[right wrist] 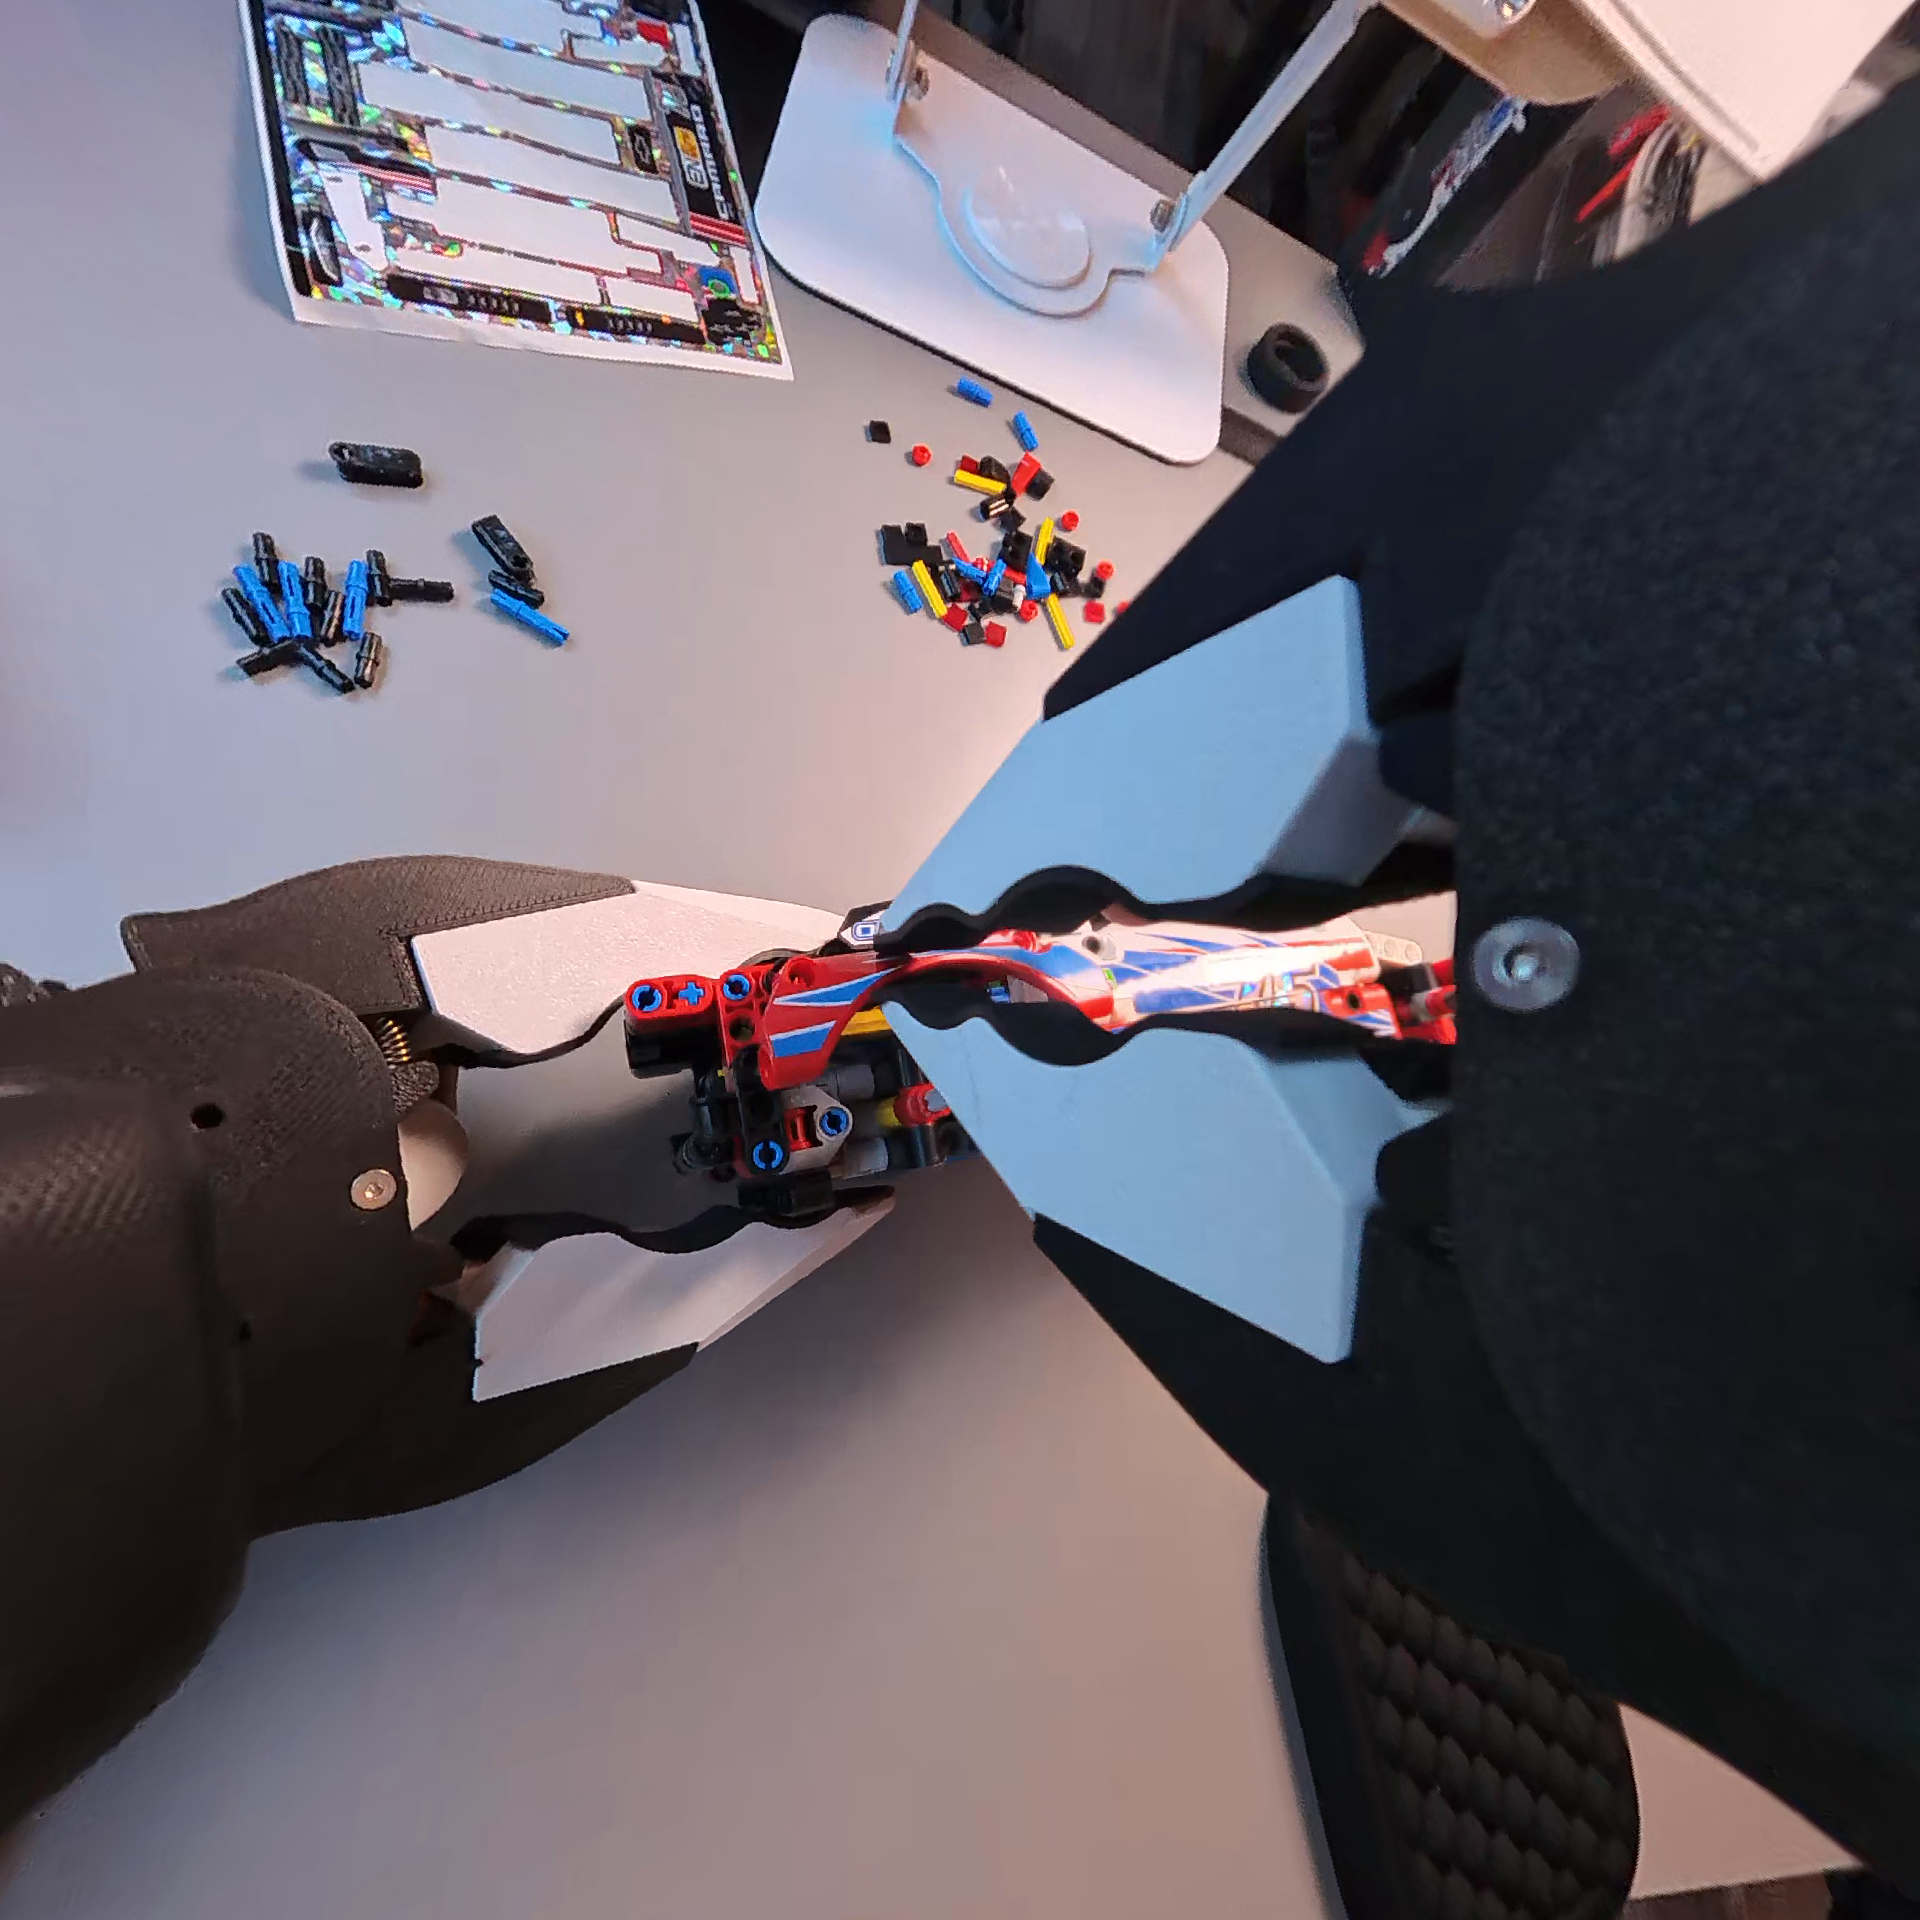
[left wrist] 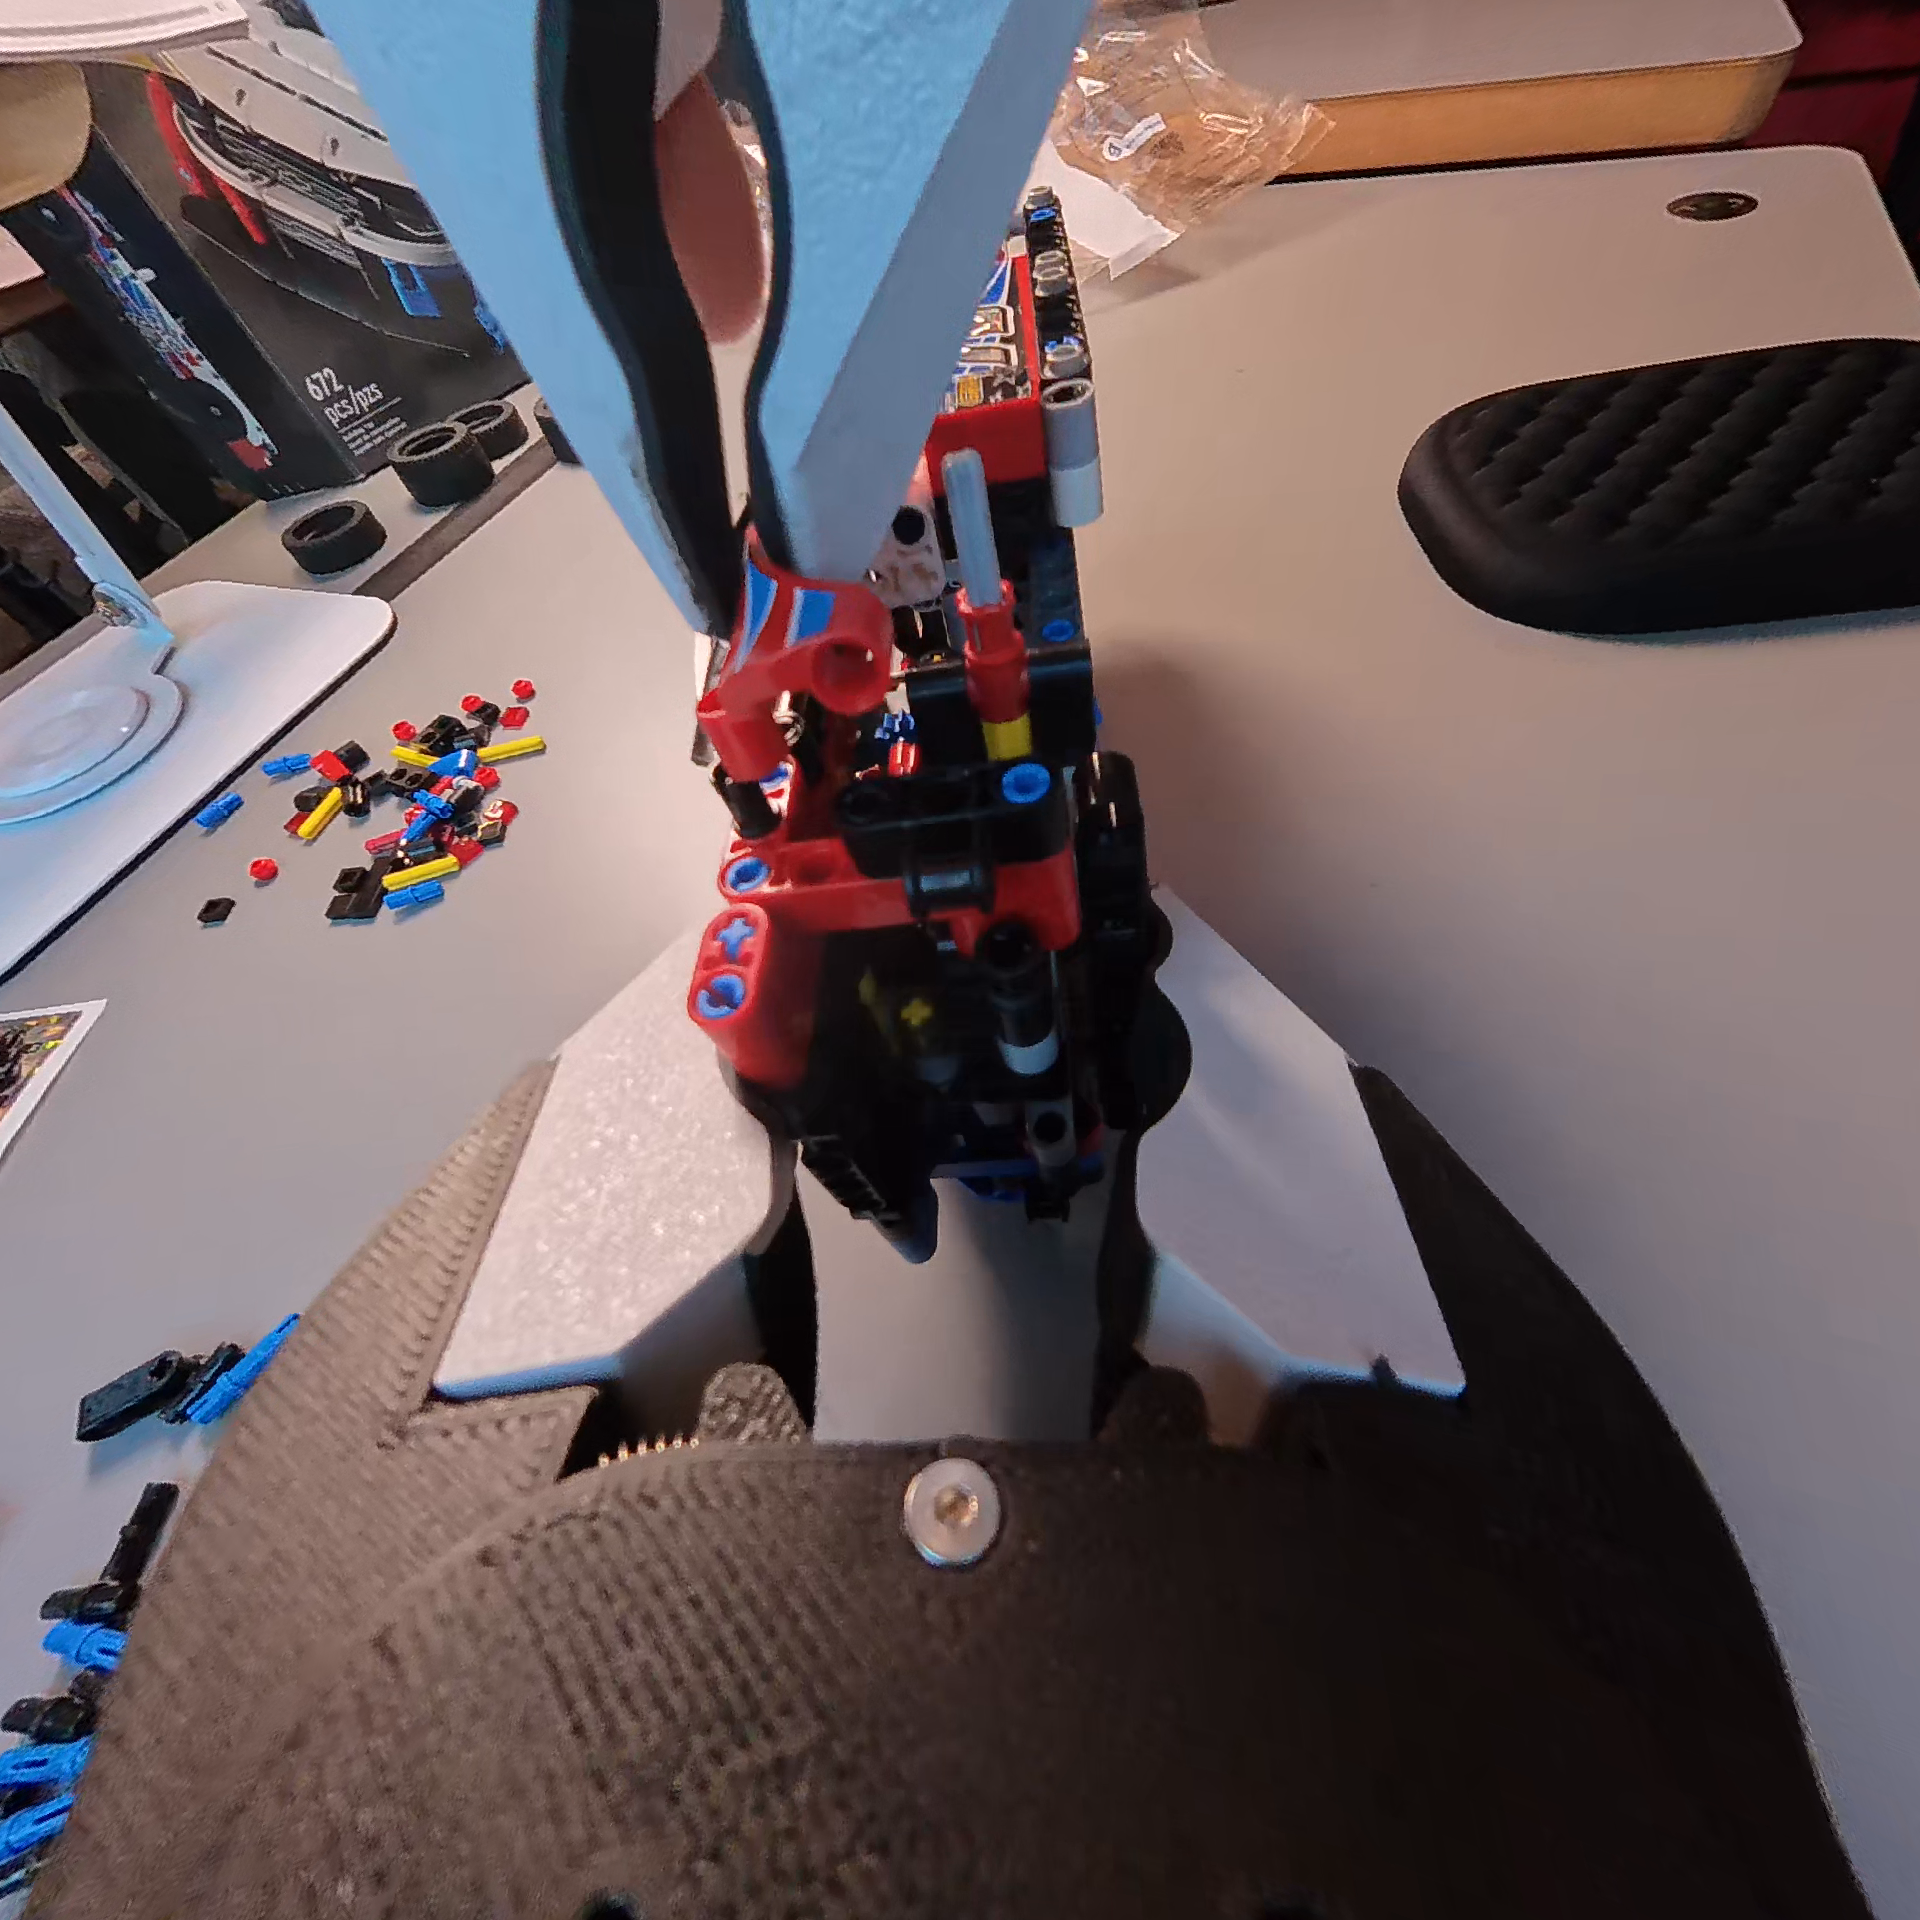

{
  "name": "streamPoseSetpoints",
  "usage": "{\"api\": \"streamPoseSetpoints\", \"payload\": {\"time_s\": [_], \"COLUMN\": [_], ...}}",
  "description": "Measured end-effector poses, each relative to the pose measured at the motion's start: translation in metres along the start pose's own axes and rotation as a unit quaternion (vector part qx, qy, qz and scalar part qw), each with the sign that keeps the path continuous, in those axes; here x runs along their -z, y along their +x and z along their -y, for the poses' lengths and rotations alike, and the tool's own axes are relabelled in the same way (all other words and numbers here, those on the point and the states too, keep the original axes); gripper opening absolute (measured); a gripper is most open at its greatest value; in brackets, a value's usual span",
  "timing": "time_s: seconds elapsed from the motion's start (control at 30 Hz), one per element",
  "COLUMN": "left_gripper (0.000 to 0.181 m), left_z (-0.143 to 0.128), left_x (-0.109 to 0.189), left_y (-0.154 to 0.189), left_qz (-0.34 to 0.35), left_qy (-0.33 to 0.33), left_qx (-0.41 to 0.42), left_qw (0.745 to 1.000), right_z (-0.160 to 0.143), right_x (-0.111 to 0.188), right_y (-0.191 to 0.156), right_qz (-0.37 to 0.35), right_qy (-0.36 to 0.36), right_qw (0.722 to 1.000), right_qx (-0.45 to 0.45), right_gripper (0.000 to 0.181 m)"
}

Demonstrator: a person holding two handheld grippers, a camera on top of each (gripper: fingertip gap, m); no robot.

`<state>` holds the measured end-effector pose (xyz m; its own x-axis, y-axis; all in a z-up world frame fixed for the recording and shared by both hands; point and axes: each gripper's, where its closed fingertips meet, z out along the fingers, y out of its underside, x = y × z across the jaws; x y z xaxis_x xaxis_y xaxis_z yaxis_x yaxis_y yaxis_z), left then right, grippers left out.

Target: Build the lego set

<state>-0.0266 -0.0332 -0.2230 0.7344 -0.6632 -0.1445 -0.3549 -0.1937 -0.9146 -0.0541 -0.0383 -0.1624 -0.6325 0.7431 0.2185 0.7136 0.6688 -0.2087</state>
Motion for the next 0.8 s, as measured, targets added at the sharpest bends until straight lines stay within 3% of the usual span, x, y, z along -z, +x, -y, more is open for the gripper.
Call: {"api": "streamPoseSetpoints", "payload": {"time_s": [0.03,0.1,0.2,0.8], "left_gripper": [0.065,0.064,0.065,0.065], "left_z": [0.0001,0.0008,0.0009,0.0004], "left_x": [-0.0001,-0.0006,-0.0002,0.0003], "left_y": [0.0,0.0017,0.0028,0.0027], "left_qz": [0.0,0.002,0.002,-0.019], "left_qy": [0.0,-0.001,-0.002,0.008], "left_qx": [-0.001,-0.009,-0.013,0.002], "left_qw": [1.0,1.0,1.0,1.0], "right_z": [0.0002,-0.0007,-0.0004,-0.0013], "right_x": [-0.0004,-0.0027,-0.0017,-0.0003], "right_y": [0.0043,0.004,0.0008,0.0016], "right_qz": [-0.013,-0.008,-0.029,-0.007], "right_qy": [0.001,-0.001,-0.02,-0.014], "right_qw": [1.0,0.999,0.999,0.999], "right_qx": [-0.016,-0.033,0.029,0.029], "right_gripper": [0.002,0.002,0.002,0.002]}}
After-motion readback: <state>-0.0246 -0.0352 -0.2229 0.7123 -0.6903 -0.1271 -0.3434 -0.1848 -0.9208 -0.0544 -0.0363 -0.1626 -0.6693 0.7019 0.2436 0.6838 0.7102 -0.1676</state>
